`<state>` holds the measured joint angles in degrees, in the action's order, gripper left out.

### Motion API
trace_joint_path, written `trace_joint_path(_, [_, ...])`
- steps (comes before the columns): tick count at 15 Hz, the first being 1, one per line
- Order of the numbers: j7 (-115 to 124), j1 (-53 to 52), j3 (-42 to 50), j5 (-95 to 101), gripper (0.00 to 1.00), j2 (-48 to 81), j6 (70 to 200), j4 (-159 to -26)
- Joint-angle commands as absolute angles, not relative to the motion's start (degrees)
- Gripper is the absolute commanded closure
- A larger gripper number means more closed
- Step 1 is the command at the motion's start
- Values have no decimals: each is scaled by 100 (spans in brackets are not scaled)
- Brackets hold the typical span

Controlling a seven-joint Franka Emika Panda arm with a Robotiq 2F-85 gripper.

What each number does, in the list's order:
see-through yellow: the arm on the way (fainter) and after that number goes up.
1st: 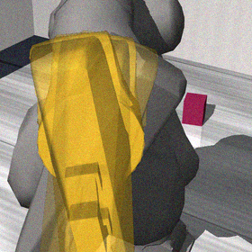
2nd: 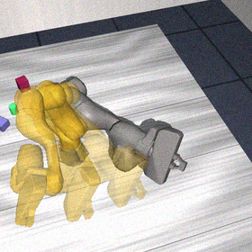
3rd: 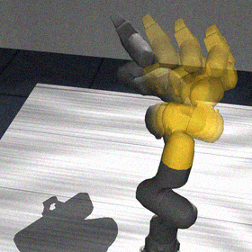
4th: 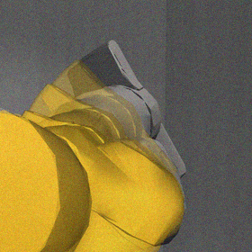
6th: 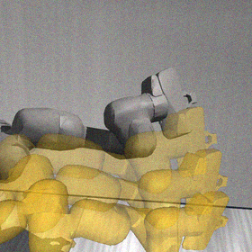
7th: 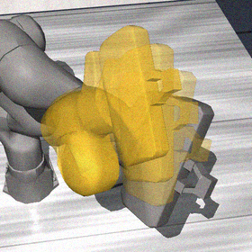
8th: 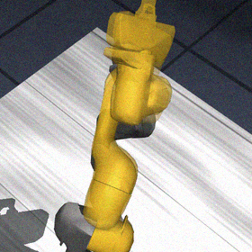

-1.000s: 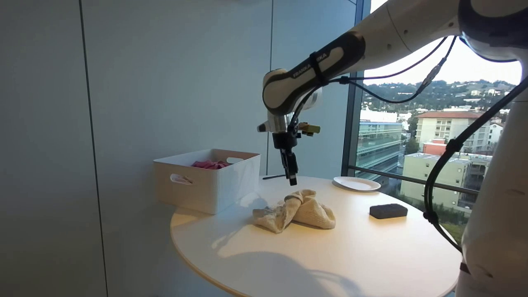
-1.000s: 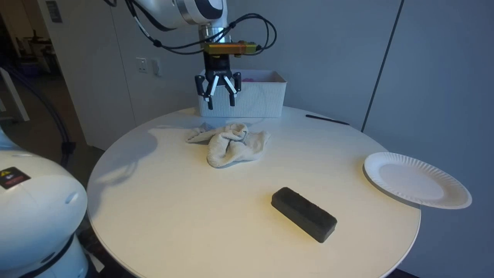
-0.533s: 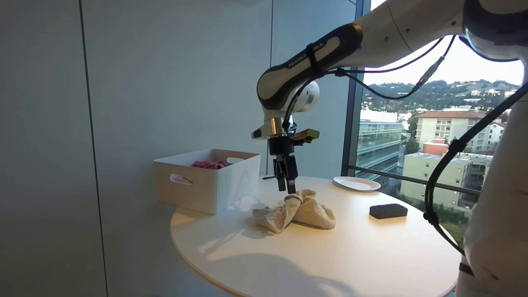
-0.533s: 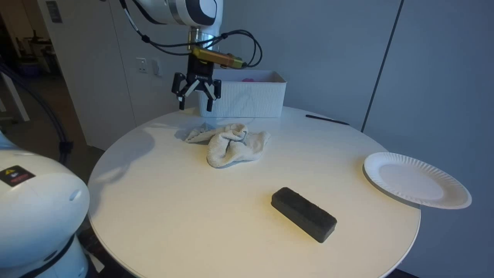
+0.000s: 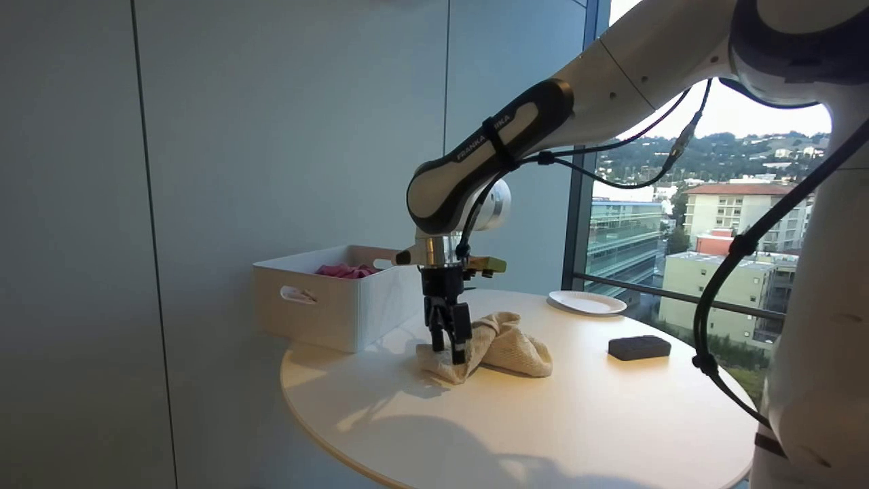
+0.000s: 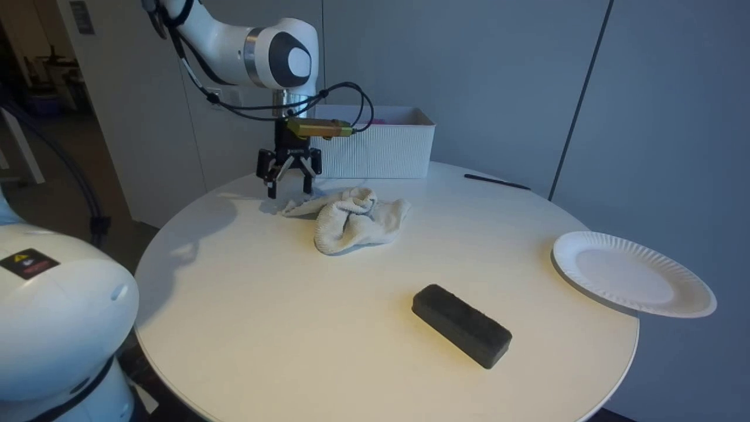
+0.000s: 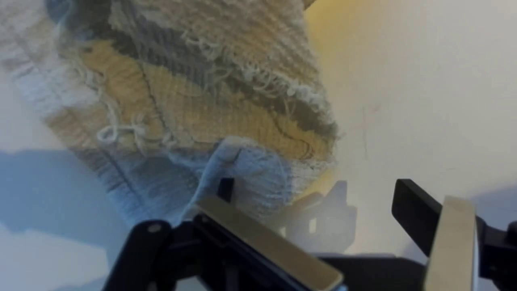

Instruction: Pick up the white towel from the white basket and put it on the table, fold the white towel twice

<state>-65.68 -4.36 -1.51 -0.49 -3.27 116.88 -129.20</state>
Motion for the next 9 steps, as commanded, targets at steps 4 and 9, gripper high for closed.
trace_joint_path(4, [-7366,-468,-258,22,0,-300,12976,-13412])
trace_joint_path(9, [-7615,-425,-239,400,27,-317,13508,-13593])
